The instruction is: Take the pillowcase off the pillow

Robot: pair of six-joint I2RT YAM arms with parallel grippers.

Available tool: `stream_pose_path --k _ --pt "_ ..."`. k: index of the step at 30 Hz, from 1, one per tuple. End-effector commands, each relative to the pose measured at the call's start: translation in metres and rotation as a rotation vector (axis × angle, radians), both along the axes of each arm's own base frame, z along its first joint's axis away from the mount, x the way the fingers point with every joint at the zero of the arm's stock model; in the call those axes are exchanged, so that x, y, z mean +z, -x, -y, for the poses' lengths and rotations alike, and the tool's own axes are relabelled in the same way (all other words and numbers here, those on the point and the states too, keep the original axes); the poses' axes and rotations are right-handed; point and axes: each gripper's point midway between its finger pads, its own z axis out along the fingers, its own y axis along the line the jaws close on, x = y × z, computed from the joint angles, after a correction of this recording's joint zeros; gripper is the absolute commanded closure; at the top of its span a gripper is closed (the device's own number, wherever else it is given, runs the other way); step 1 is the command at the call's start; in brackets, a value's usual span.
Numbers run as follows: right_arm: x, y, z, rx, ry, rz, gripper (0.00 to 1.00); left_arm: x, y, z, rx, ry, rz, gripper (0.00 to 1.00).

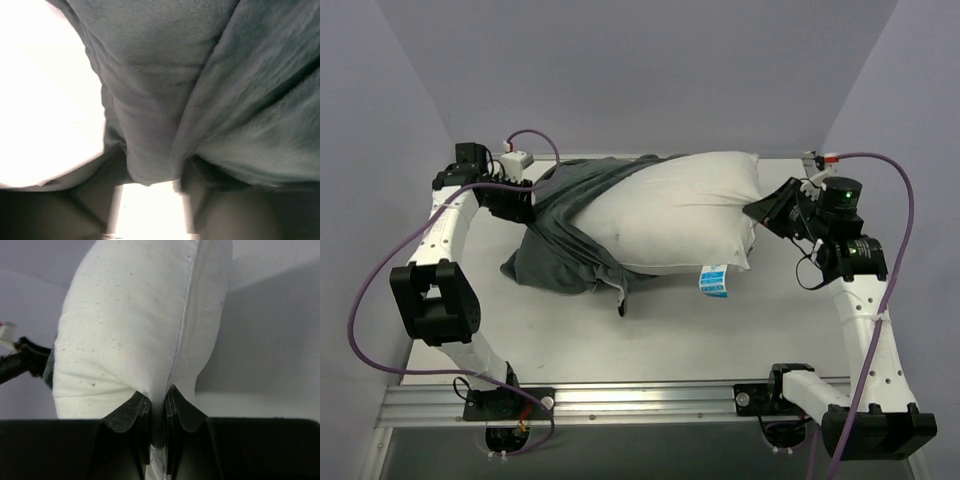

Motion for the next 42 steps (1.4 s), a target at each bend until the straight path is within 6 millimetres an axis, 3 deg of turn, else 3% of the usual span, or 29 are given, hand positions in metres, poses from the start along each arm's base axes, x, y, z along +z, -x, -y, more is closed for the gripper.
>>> stream_pose_path --k 1,2,4,9,10,12,14,15,17,18,20,23,25,26,27,28,29,30,31,32,35,38,41,42 --pt "-0.024 -0.014 0.036 -0.173 0.066 0.022 1.0 0.019 0.014 -0.032 0.012 -0.016 0.044 0.28" --pt "-0.037 -0.013 0.045 -0.215 0.105 -0.006 1.0 0.023 0.019 -0.026 0.0 0.021 0.036 0.06" --pt "-0.056 -0.012 0.051 -0.211 0.161 -0.043 1.0 0.029 0.031 -0.021 -0.01 0.066 0.001 0.06" --pt "-0.081 -0.016 0.053 -0.179 0.211 -0.115 1.0 0.015 0.059 -0.048 -0.032 -0.057 -0.077 0.06" --pt "-0.085 -0.019 0.053 -0.173 0.21 -0.122 1.0 0.004 0.07 -0.049 -0.073 -0.074 -0.1 0.06" --pt "-0.087 -0.022 0.054 -0.174 0.216 -0.118 1.0 0.005 0.095 -0.048 -0.123 -0.053 -0.136 0.06" --pt "-0.09 -0.026 0.06 -0.186 0.239 -0.127 1.0 0.028 0.107 -0.038 -0.215 0.028 -0.059 0.06" --pt "-0.091 -0.027 0.062 -0.186 0.245 -0.132 1.0 0.039 0.122 -0.045 -0.19 0.091 -0.073 0.06" --pt "-0.093 -0.032 0.065 -0.186 0.255 -0.146 1.0 0.085 0.119 -0.045 -0.238 0.178 0.085 0.06" --pt "-0.092 -0.033 0.064 -0.181 0.254 -0.146 1.0 0.094 0.129 -0.046 -0.22 0.237 0.063 0.06" --pt "-0.092 -0.037 0.065 -0.182 0.252 -0.148 1.0 0.115 0.124 -0.064 -0.178 0.253 0.108 0.06" --pt "-0.094 -0.037 0.063 -0.173 0.243 -0.15 1.0 0.104 0.118 -0.074 -0.144 0.254 0.06 0.06" --pt "-0.095 -0.036 0.062 -0.171 0.237 -0.149 1.0 0.086 0.128 -0.07 -0.186 0.221 0.02 0.06" --pt "-0.096 -0.035 0.061 -0.172 0.232 -0.15 1.0 0.073 0.128 -0.06 -0.216 0.176 -0.011 0.06" --pt "-0.099 -0.034 0.061 -0.173 0.231 -0.155 1.0 0.038 0.132 -0.074 -0.205 0.008 -0.047 0.06" --pt "-0.099 -0.033 0.061 -0.176 0.229 -0.154 1.0 0.018 0.137 -0.072 -0.202 -0.079 -0.08 0.06" --pt "-0.1 -0.033 0.061 -0.177 0.227 -0.152 1.0 -0.004 0.14 -0.051 -0.308 -0.186 -0.087 0.06" --pt "-0.104 -0.032 0.06 -0.177 0.224 -0.16 1.0 -0.038 0.154 -0.062 -0.317 -0.371 -0.097 0.06" --pt "-0.106 -0.032 0.06 -0.174 0.221 -0.163 1.0 -0.049 0.16 -0.057 -0.36 -0.434 -0.086 0.06" --pt "-0.107 -0.032 0.059 -0.173 0.22 -0.168 1.0 -0.048 0.162 -0.05 -0.395 -0.479 -0.031 0.06" --pt "-0.109 -0.033 0.059 -0.175 0.211 -0.169 1.0 -0.072 0.165 -0.049 -0.4 -0.483 -0.041 0.06" --pt "-0.112 -0.034 0.057 -0.175 0.2 -0.174 1.0 -0.09 0.129 -0.057 -0.299 -0.545 0.019 0.06" --pt "-0.113 -0.035 0.057 -0.174 0.197 -0.173 1.0 -0.109 0.113 -0.05 -0.274 -0.584 0.03 0.06" --pt "-0.111 -0.035 0.057 -0.176 0.199 -0.166 1.0 -0.107 0.097 -0.049 -0.246 -0.601 0.087 0.06"
